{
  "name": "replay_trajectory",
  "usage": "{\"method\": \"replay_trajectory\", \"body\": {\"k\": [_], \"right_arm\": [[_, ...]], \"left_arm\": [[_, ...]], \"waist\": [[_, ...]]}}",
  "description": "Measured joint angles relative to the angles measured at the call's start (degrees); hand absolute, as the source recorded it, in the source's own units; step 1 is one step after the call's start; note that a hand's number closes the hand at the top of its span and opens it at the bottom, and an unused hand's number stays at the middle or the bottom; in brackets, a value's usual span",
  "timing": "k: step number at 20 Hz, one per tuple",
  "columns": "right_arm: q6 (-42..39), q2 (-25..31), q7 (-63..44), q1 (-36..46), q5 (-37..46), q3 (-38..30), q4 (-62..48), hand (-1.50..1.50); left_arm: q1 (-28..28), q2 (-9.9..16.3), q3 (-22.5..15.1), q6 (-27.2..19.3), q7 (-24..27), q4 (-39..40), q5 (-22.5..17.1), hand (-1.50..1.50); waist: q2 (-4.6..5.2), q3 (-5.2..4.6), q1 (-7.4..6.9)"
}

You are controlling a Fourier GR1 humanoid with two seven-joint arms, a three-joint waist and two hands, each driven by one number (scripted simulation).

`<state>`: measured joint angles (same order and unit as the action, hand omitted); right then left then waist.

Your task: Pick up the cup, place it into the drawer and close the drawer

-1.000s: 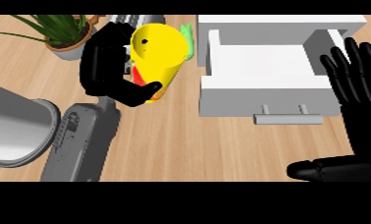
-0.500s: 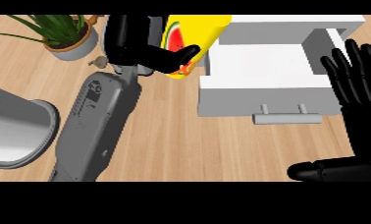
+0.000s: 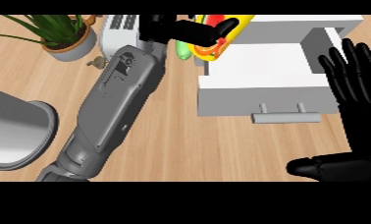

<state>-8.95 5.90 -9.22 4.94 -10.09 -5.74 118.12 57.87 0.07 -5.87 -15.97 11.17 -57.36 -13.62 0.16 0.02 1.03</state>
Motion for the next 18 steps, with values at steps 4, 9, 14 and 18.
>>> {"method": "replay_trajectory", "body": {"k": [4,9,14,18], "right_arm": [[-0.74,0.15,0.55,-0.98,-0.58,-0.33,0.06,-1.5],[-0.4,-0.33,1.63,0.0,0.88,0.51,-1.41,-1.5],[-0.62,0.25,0.43,1.13,-0.15,0.05,-1.29,-1.5],[-1.43,0.33,1.52,1.16,-0.22,0.32,-1.9,-1.5]], "left_arm": [[4.7,-0.04,-1.46,-2.63,1.07,6.39,-2.8,1.5],[7.8,-0.06,-5.5,-5.34,4.86,13.71,-7.64,1.5],[11.94,-0.07,-8.42,-6.17,6.84,21.62,-12.24,1.5],[13.6,-0.07,-12.3,-6.89,8.38,26.21,-15.6,1.5]], "waist": [[0.06,0.0,0.36],[0.19,0.01,0.87],[0.36,0.01,1.62],[0.53,0.03,2.35]]}}
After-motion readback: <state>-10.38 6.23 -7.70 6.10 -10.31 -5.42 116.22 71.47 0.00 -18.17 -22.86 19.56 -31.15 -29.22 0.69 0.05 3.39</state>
